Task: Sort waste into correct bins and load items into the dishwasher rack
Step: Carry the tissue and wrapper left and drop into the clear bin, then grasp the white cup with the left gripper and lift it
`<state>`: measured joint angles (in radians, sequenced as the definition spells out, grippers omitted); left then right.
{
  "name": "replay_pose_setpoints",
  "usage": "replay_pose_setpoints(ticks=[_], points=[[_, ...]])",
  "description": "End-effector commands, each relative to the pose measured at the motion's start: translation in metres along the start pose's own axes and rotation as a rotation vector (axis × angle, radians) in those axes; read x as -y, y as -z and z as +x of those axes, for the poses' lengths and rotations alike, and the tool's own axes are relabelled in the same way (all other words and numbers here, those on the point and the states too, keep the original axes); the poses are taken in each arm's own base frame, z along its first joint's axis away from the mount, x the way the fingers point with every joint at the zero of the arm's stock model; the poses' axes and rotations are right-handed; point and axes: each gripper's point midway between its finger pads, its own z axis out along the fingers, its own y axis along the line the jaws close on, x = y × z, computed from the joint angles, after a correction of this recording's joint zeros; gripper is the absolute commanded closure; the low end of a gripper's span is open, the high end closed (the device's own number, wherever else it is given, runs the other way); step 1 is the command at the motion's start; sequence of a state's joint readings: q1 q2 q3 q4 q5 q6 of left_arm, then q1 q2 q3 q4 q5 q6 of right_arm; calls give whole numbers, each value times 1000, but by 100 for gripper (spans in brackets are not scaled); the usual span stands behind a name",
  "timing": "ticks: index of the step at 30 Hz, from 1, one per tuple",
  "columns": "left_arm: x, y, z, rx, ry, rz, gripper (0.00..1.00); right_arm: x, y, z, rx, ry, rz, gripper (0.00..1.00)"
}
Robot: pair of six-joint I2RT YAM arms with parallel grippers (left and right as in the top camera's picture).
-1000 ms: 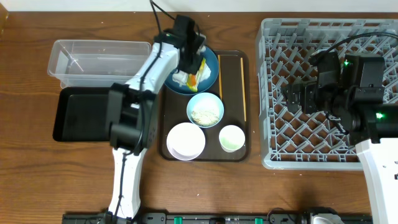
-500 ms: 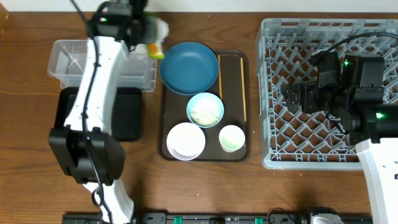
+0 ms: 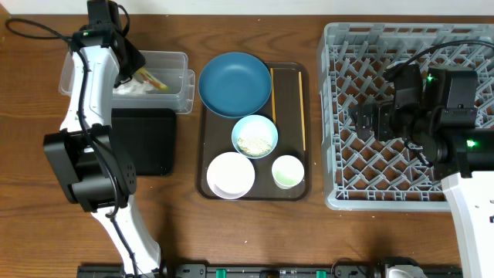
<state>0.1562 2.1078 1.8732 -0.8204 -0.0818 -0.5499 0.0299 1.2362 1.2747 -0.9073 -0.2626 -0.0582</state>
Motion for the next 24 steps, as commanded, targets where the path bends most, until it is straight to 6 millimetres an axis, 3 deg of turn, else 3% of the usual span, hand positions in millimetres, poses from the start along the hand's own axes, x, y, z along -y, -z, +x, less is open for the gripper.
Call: replay_pose_setpoints(ticks=[1, 6, 11, 17, 24], points=[[2, -3, -2, 15, 48, 1, 34, -3, 5, -7, 24, -6, -10, 1], [31, 19, -11, 20, -49, 152, 32, -3, 5, -7, 23, -7, -10, 1], [78, 76, 4, -21, -264, 445, 32, -3, 5, -8, 25, -6, -10, 1], [99, 127, 55, -79, -498, 532, 32, -3, 5, -8, 27, -5, -9, 1], [108, 151, 131, -238, -679, 521, 34, -3, 5, -8, 28, -5, -9, 1]])
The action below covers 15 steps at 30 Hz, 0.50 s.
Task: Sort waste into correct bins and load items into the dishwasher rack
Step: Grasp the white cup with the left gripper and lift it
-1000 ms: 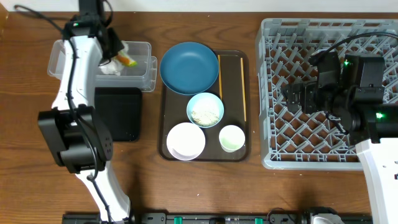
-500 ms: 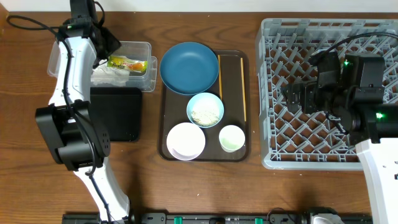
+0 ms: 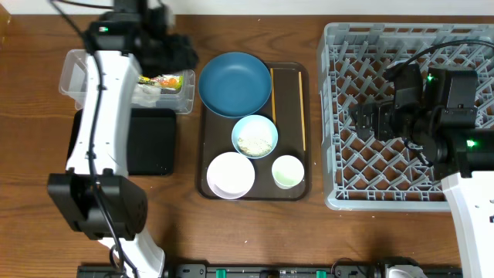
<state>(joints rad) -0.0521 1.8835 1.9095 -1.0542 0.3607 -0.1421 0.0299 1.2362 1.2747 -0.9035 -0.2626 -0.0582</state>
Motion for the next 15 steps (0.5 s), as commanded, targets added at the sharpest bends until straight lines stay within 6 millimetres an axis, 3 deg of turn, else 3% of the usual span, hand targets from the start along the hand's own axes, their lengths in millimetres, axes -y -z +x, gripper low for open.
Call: replay_pose_setpoints(ticks=[1, 4, 15], points=[[22, -3, 22, -82, -84, 29, 34, -3, 5, -7, 24, -6, -10, 1], [37, -4, 55, -197, -100, 26, 39, -3, 5, -7, 24, -6, -10, 1], [105, -2, 165, -524, -247, -3, 39, -3, 4, -7, 21, -8, -11, 1]])
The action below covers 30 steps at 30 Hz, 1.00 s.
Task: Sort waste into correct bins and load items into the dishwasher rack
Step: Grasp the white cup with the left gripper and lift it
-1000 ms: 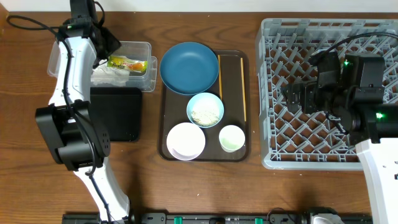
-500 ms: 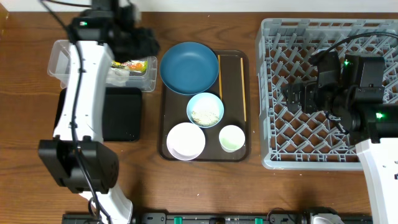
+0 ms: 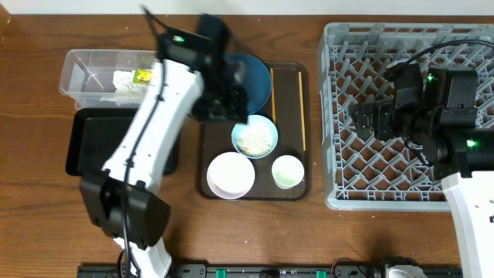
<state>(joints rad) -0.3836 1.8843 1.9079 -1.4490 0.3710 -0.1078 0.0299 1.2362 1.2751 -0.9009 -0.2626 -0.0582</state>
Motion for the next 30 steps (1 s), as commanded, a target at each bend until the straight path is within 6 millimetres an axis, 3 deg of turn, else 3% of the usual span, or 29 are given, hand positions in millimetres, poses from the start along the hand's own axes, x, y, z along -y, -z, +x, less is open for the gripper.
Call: replay_pose_setpoints(ticks=[1, 8, 13, 17, 20, 25, 30], points=[[22, -12, 18, -58, -44, -22, 39, -3, 4, -6, 18, -9, -11, 1], [46, -51, 46, -108, -91, -178, 38, -4, 4, -5, 14, -10, -18, 1], [64, -94, 42, -56, -73, -157, 38, -4, 4, -5, 14, -10, -18, 1], [60, -121, 37, -22, -27, -145, 39, -4, 4, -4, 6, -11, -18, 1], [56, -129, 38, -22, -25, -145, 40, -4, 4, -1, -4, -14, -18, 1], [53, -138, 37, -20, -25, -143, 54, -4, 4, -1, -4, -14, -19, 1], [46, -150, 43, -32, 11, -152, 63, -4, 4, -1, -5, -15, -19, 1]])
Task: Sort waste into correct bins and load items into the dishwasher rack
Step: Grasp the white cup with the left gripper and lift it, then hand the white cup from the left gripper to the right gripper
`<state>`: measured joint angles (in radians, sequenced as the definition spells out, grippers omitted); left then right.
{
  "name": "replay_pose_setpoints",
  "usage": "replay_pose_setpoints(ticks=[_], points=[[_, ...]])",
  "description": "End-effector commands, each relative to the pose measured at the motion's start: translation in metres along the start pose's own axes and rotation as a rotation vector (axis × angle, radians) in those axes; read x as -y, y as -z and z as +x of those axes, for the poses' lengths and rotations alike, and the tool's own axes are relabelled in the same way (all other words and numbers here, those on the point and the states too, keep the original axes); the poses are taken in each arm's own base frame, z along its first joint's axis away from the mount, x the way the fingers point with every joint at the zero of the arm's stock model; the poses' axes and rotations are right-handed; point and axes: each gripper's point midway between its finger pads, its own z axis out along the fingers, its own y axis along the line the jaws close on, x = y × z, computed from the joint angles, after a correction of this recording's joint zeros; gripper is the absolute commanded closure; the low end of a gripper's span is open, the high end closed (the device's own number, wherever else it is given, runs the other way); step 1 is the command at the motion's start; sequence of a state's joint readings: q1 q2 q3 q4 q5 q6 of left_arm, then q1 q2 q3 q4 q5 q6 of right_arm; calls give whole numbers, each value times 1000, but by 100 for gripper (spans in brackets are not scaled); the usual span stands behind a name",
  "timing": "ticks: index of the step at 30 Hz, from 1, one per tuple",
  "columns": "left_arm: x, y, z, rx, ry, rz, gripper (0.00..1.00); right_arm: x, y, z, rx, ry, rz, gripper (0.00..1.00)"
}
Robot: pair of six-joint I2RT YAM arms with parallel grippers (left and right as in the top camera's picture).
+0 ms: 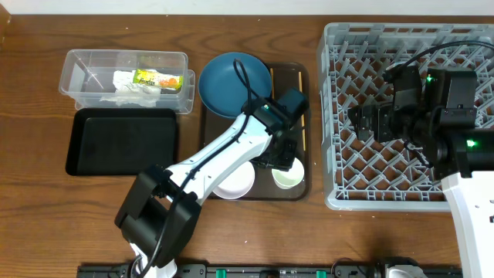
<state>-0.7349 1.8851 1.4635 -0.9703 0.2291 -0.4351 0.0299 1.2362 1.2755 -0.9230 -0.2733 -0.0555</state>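
My left gripper (276, 154) hangs low over the brown serving tray (302, 71), just above the small green cup (288, 177). Its arm covers the spot between the blue plate (230, 83) and the white bowl (234, 184), and whatever lies under it is hidden. From above its jaws cannot be read. Chopsticks (301, 93) lie along the tray's right side. My right gripper (363, 122) hovers over the grey dishwasher rack (340, 116), and its jaws are also unclear.
A clear plastic bin (85, 73) at the back left holds a green-yellow wrapper (153, 77) and crumpled tissue (131, 93). A black tray bin (123, 140) lies in front of it. The rack fills the right side.
My left gripper has moved right and toward the front, from the blue plate's lower edge to a spot over the light blue bowl, which is now hidden. The right arm has stayed put.
My left gripper was first over the clear bin beside a yellow wrapper. It then stood at the bin's right end with the wrapper lying inside. Later it was over the tray by the blue plate, and now it is low beside the green cup.
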Motion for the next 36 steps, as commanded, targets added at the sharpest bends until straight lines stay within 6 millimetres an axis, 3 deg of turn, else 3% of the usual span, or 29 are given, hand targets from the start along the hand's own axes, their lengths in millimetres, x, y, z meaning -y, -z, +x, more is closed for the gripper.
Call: replay_pose_setpoints(ticks=[1, 5, 10, 13, 16, 23, 30, 36], points=[[-9, -11, 7, -23, 32, -29, 64, -2, 4, -6, 15, -6, -7, 1], [-10, -12, 7, -24, 33, -29, 71, -2, 4, -6, 15, -6, -7, 1], [-8, -12, 5, -18, 46, -20, 94, -2, 4, -6, 16, -6, -7, 1], [-3, -7, 4, -25, 54, 24, 94, -5, 4, -6, 15, -6, -22, 1], [8, 6, 1, -44, 54, 144, 94, -22, 5, -8, 27, -3, -124, 1], [5, 65, -19, -20, 92, 490, 94, -57, 2, -13, 27, -5, -354, 1], [-22, 129, -42, 65, 127, 838, 94, -101, 0, -25, 53, 43, -728, 7], [-39, 174, -50, 142, 96, 1092, 94, -120, -5, -32, 86, 96, -936, 9]])
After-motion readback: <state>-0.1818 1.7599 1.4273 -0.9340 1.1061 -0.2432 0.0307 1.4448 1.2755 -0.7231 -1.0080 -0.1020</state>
